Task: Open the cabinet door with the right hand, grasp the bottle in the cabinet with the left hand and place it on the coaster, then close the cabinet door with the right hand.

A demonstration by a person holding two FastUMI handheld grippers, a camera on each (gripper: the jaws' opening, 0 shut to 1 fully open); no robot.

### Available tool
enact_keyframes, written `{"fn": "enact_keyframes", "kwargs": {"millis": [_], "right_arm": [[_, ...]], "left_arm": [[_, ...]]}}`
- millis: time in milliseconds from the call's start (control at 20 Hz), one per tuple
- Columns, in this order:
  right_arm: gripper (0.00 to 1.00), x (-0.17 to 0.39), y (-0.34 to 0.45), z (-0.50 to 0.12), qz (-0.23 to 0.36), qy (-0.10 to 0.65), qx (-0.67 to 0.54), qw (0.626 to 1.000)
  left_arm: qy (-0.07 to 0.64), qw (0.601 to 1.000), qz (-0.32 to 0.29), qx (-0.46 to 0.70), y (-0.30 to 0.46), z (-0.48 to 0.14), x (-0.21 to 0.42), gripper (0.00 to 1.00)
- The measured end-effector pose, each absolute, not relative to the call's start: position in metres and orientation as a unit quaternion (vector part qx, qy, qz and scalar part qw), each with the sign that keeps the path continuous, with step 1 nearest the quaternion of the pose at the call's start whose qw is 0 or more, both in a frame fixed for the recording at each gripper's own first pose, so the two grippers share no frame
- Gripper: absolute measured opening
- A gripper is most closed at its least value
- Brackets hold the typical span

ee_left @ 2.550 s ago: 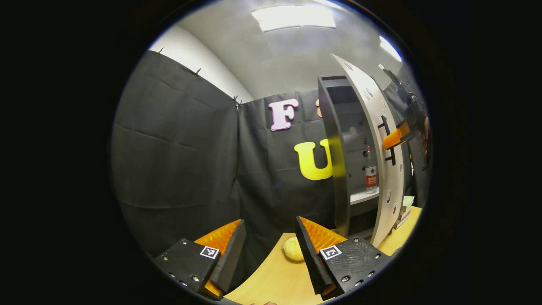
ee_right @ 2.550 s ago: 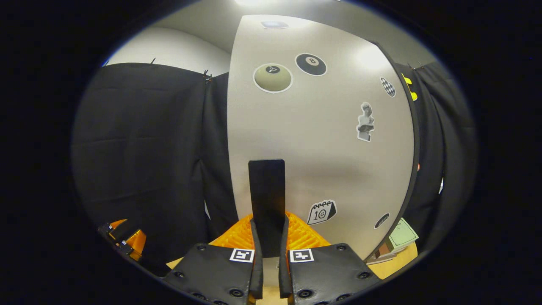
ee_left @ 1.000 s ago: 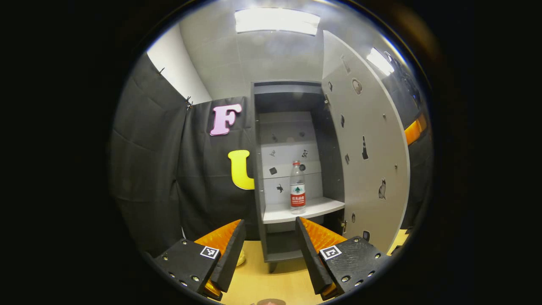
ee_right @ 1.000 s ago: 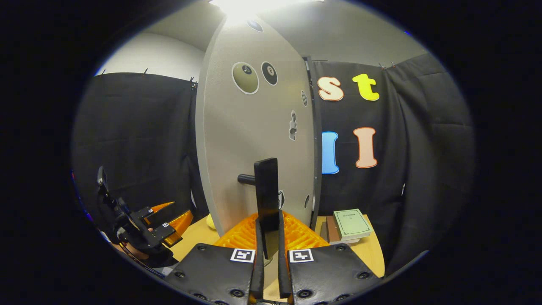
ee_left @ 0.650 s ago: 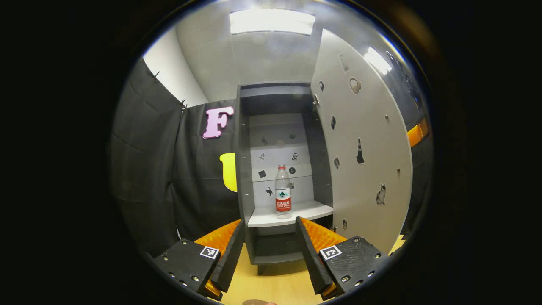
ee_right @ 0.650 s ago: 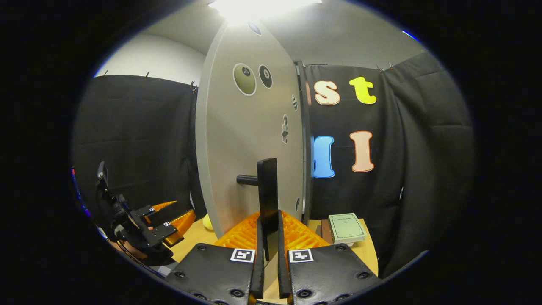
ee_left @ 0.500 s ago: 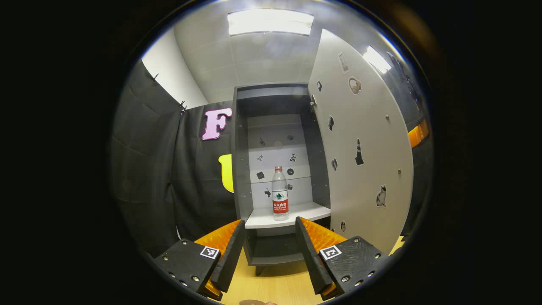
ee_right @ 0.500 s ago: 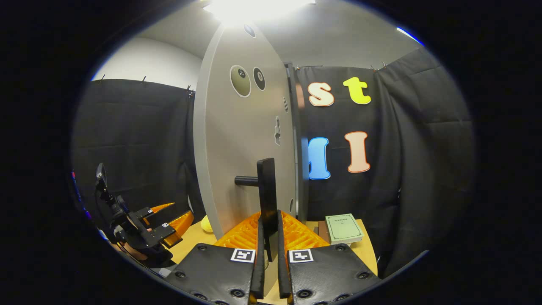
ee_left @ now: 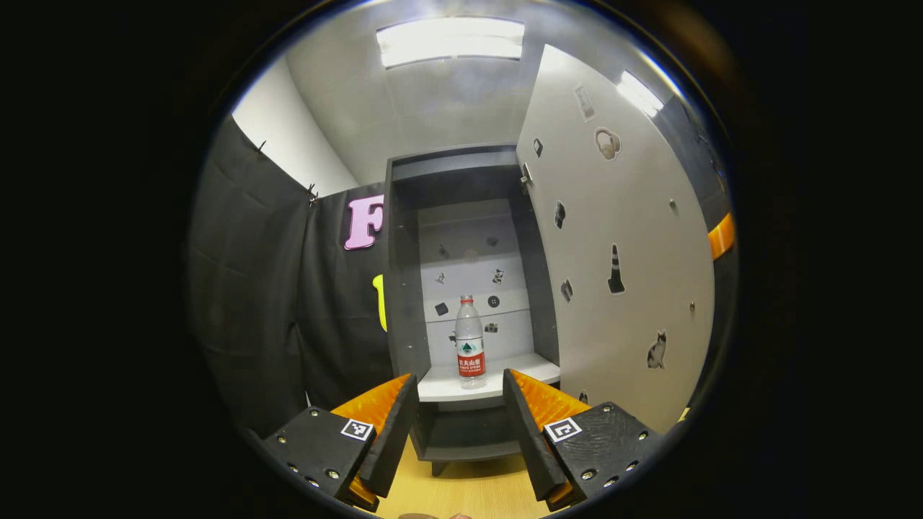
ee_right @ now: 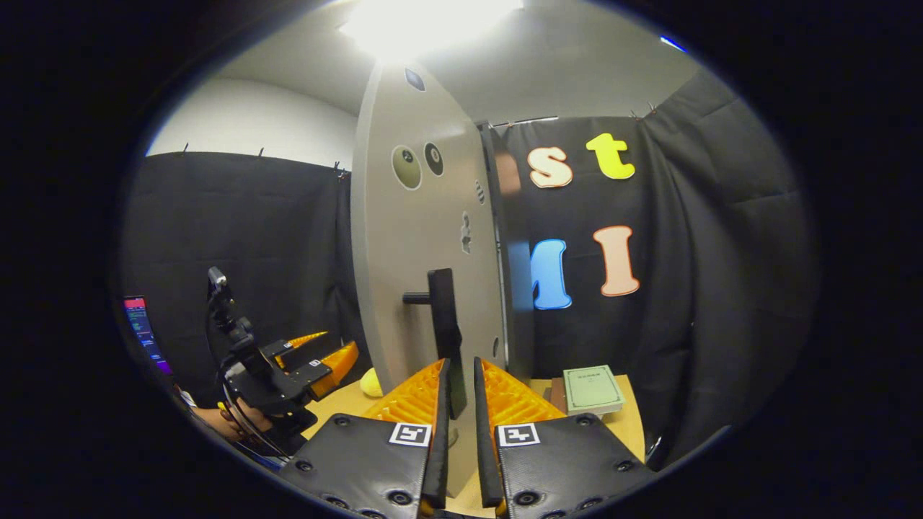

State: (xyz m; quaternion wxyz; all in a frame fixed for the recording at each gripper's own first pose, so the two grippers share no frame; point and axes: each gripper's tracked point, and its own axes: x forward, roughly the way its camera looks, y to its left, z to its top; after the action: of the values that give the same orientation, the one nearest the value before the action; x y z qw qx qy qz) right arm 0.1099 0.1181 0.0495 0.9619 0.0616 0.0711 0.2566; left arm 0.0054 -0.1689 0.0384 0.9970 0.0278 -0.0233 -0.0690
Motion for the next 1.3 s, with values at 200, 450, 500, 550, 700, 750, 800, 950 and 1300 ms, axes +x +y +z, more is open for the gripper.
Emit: {"fn": "enact_keyframes", "kwargs": {"millis": [200, 450, 500, 550, 700, 750, 800, 950, 1300], "right_arm": [[0.41, 0.115, 0.070, 0.046, 0.190, 0.053, 0.046, 0.979], [0.93, 0.134, 0.029, 0.030, 0.094, 0.045, 0.028, 0.994], [0.98, 0.136, 0.025, 0.027, 0.078, 0.045, 0.026, 0.996], [0.98, 0.139, 0.020, 0.025, 0.065, 0.047, 0.024, 0.997], [0.98, 0.148, 0.008, 0.020, 0.027, 0.052, 0.019, 0.998], [0.98, 0.150, 0.006, 0.017, 0.017, 0.056, 0.023, 0.998], [0.98, 0.154, 0.002, 0.012, 0.008, 0.061, 0.028, 0.998], [0.98, 0.161, -0.007, -0.001, -0.023, 0.077, 0.038, 0.996], [0.98, 0.176, -0.020, -0.015, -0.086, 0.087, 0.038, 0.992]], "left_arm": [[-0.031, 0.996, -0.083, 0.024, -0.176, 0.056, 0.025, 0.66], [-0.029, 0.994, -0.105, 0.028, -0.185, 0.065, 0.067, 0.66], [-0.029, 0.993, -0.109, 0.028, -0.185, 0.066, 0.078, 0.66], [-0.030, 0.993, -0.113, 0.026, -0.187, 0.068, 0.088, 0.68], [-0.022, 0.992, -0.125, 0.009, -0.190, 0.068, 0.126, 0.68], [-0.017, 0.992, -0.129, 0.002, -0.191, 0.067, 0.139, 0.66], [-0.014, 0.991, -0.132, -0.002, -0.192, 0.067, 0.152, 0.66], [-0.015, 0.990, -0.142, 0.001, -0.195, 0.072, 0.186, 0.66], [0.003, 0.988, -0.156, -0.004, -0.204, 0.050, 0.253, 0.68]]}}
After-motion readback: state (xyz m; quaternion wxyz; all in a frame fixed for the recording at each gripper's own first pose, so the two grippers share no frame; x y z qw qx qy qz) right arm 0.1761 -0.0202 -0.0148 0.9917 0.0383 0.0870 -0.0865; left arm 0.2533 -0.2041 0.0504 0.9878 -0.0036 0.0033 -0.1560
